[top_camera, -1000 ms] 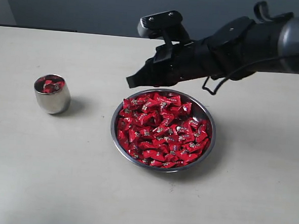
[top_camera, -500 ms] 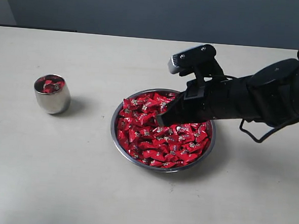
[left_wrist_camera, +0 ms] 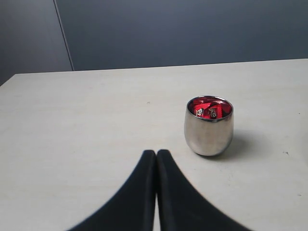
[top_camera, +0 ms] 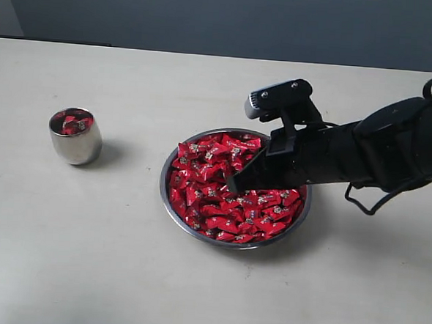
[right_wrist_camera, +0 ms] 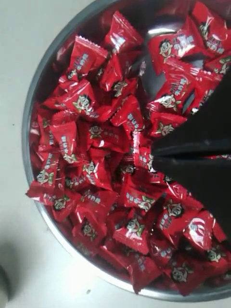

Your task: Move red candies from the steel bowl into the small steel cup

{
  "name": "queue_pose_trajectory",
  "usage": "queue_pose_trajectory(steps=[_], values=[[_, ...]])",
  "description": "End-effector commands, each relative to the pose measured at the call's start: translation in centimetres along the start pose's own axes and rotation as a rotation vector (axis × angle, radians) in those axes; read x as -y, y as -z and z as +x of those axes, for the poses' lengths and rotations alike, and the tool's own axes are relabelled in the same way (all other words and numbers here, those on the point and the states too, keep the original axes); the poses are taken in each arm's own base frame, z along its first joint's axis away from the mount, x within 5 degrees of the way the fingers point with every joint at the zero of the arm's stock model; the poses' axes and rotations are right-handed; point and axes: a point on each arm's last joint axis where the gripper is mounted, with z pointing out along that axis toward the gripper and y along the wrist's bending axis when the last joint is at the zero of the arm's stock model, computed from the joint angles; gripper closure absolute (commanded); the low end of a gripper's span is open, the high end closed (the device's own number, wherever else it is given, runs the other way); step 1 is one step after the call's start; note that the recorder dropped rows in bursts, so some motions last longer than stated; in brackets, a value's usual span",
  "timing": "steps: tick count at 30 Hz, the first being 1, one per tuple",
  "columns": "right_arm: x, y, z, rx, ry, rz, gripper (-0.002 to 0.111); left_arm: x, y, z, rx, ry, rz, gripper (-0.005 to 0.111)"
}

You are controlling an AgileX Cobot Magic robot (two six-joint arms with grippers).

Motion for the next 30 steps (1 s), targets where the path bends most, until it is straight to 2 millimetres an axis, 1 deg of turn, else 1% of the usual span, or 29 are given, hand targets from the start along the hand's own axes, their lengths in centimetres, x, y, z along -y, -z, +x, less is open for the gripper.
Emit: queue_pose_trajectory(steps=[1, 5, 8, 11, 15, 19, 22, 26, 28, 30], values=[[0.3, -2.0, -0.2, -0.032, -0.014, -0.014, 0.109, 0.0, 0.0, 0.1, 0.002, 0.003, 0.000, 0.106], [0.4, -3.2, 0.0, -0.060, -0.061, -0.029, 0.109, 0.0, 0.0, 0.1, 0.002, 0.003, 0.000, 0.106], [0.4, -3.3, 0.0, -0.063, -0.129, -0.027, 0.109, 0.0, 0.0, 0.1, 0.002, 0.003, 0.000, 0.106], [0.4, -3.2, 0.0, -0.063, -0.132, -0.027, 0.109, 0.0, 0.0, 0.1, 0.002, 0.003, 0.000, 0.106], [0.5, -3.2, 0.0, -0.060, -0.178, -0.014, 0.109, 0.0, 0.0, 0.1, 0.002, 0.003, 0.000, 0.106], [0.5, -3.2, 0.0, -0.065, -0.149, -0.011, 0.109, 0.0, 0.0, 0.1, 0.002, 0.003, 0.000, 0.106], [1.1, -3.2, -0.1, -0.044, -0.160, 0.054, 0.109, 0.0, 0.0, 0.1, 0.002, 0.003, 0.000, 0.106], [0.5, -3.0, -0.1, -0.059, -0.147, -0.008, 0.109, 0.0, 0.0, 0.1, 0.002, 0.003, 0.000, 0.106], [0.5, -2.7, -0.4, -0.050, -0.167, -0.007, 0.109, 0.0, 0.0, 0.1, 0.002, 0.003, 0.000, 0.106], [0.5, -2.5, -0.9, -0.040, -0.140, -0.001, 0.109, 0.0, 0.0, 0.1, 0.002, 0.003, 0.000, 0.106]])
